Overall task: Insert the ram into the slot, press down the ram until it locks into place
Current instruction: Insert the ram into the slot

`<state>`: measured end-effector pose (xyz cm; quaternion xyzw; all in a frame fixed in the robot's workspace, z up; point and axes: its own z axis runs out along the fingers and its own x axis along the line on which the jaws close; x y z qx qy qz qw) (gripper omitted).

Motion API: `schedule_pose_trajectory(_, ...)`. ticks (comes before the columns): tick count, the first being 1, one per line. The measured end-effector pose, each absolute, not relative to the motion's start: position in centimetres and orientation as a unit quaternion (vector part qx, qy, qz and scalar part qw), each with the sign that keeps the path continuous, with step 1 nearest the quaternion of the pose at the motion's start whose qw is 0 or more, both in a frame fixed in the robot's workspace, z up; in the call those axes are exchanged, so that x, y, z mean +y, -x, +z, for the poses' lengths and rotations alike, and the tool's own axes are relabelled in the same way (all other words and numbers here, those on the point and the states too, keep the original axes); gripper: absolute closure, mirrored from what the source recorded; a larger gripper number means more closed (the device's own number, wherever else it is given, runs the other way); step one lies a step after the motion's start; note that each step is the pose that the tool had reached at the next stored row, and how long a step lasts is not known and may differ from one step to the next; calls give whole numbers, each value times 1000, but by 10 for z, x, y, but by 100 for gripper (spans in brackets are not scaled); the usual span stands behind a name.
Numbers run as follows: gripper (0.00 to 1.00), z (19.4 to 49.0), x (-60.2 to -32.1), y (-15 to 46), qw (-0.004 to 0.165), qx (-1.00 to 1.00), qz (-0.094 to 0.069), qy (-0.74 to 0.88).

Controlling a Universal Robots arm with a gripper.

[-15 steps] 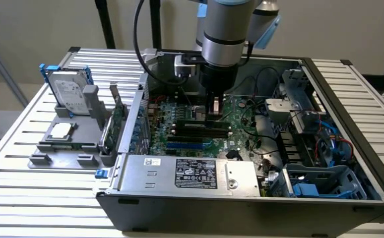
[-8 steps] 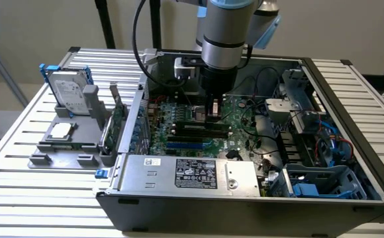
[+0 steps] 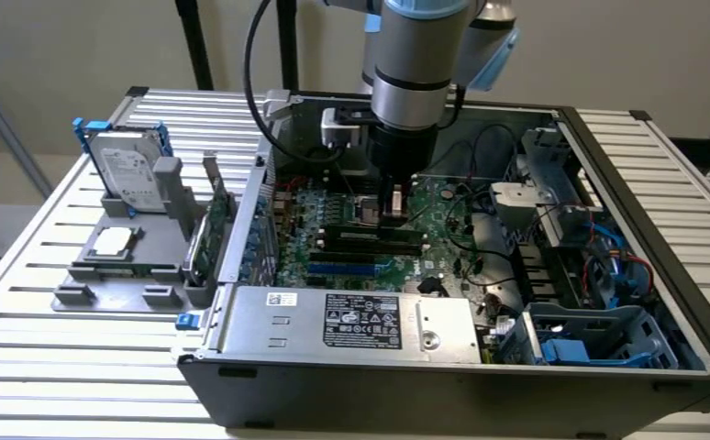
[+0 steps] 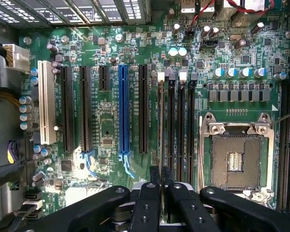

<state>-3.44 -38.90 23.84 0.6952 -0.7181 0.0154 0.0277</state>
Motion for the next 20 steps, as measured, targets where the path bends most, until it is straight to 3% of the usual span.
schedule_pose_trajectory(20, 87, 233, -387, 35, 28, -716, 16, -697)
